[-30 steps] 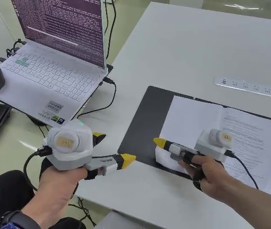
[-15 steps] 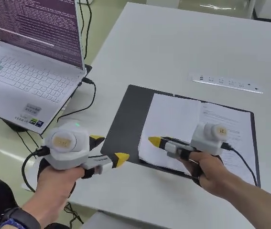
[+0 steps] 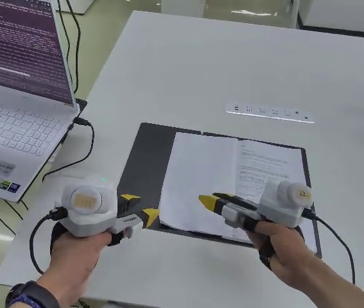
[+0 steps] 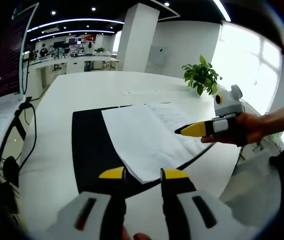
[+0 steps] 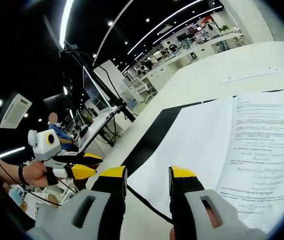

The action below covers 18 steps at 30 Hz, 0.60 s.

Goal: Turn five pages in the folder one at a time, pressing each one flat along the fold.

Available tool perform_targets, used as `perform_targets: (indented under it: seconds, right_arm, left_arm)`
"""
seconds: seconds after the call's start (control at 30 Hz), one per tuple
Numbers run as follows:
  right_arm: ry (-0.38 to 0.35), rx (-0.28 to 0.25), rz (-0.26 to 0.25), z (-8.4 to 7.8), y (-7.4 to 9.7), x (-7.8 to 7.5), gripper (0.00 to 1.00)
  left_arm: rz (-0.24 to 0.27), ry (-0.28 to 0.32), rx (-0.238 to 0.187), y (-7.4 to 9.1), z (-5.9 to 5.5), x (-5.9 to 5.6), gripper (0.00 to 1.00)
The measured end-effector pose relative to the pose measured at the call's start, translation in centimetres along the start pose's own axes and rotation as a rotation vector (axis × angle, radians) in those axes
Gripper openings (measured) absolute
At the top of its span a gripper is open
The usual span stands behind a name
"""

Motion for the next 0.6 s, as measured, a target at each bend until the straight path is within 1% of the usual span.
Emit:
perform_targets:
  seconds: [0.03, 0.1, 0.23, 0.37, 0.47, 0.53, 0.6]
  right_arm:
    - [-0.006, -0.006, -0.007, -0.1, 0.3, -0.2, 0.32]
    - [-0.026, -0.023, -0.024, -0.2, 1.2, -0.7, 0.31]
    - [-0.035, -0.029, -0.041, -0.4, 2.3, -1.1, 0.31]
    - [-0.048, -0.036, -0.057, -0.4, 3.2, -1.7, 0.31]
    - [-0.057, -0.058, -0.070, -0.3, 3.8, -2.0, 0.31]
    - [-0.068, -0.064, -0.079, -0.5, 4.2, -2.2, 0.30]
    - [-0.073, -0.064, -0.084, -0.8, 4.4, -2.4, 0.30]
  left_arm:
    - [-0.009, 0.003, 0.009, -0.6, -0.2, -0.1, 0.24]
    - [-0.013, -0.009, 0.019, -1.2, -0.2, -0.2, 0.22]
    - [-0.018, -0.022, 0.036, -2.5, -0.2, -0.5, 0.16]
    - [-0.028, 0.000, 0.053, -3.5, -0.5, -0.6, 0.13]
    - [-0.029, 0.018, 0.061, -4.2, -1.0, -0.7, 0.10]
    - [-0.034, 0.024, 0.069, -4.4, -1.3, -1.0, 0.08]
    - [-0.036, 0.027, 0.084, -5.0, -1.9, -1.1, 0.07]
Point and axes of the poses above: the centre of the closed fingertips' face, and the gripper's own axes: y roughly backward along the fingers, x roughly to its left, z roughly out of its top, the point moved 1 cm from there along y, roughly backward along the fingers, and after that the axes turned 7 degrees about z, right-handed, at the moved point
